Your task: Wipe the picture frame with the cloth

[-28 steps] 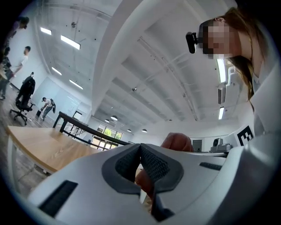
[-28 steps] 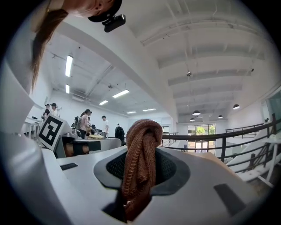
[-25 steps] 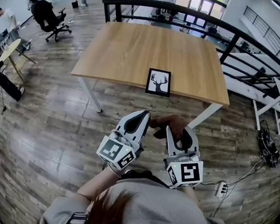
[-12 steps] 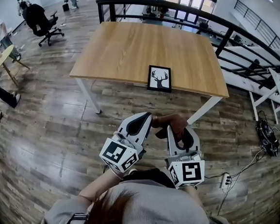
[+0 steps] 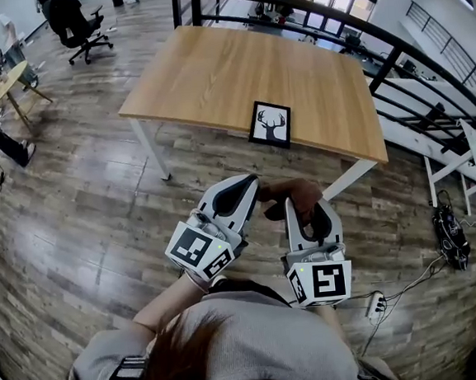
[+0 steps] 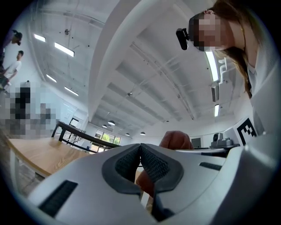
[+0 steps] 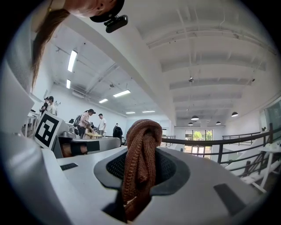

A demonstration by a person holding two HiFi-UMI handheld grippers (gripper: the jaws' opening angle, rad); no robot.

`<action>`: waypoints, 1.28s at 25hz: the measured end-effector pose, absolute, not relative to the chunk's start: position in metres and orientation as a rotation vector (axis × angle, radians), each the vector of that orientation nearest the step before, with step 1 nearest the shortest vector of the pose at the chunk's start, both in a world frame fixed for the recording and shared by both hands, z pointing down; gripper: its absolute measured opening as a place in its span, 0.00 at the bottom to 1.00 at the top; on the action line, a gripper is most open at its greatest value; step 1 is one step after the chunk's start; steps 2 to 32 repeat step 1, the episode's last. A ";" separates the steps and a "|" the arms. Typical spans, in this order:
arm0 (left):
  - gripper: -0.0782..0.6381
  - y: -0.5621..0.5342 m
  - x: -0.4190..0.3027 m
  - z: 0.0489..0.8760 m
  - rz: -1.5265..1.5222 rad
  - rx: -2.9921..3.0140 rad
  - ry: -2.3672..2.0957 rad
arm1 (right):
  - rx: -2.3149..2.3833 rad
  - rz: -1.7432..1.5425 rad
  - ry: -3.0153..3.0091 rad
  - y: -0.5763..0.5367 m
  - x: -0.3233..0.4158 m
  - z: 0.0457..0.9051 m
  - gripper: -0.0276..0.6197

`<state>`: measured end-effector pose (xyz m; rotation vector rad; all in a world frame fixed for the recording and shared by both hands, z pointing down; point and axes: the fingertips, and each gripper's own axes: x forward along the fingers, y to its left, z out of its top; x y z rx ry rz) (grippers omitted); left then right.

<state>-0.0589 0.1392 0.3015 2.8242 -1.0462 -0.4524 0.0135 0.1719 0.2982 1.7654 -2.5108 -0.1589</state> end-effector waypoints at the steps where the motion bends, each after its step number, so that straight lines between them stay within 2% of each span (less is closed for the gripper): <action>1: 0.12 0.138 -0.057 0.300 -0.462 2.819 -1.048 | 1.761 -0.162 -2.516 0.170 0.016 0.297 0.25; 32: 0.12 0.138 -0.057 0.300 -0.462 2.819 -1.048 | 1.761 -0.162 -2.516 0.170 0.016 0.297 0.25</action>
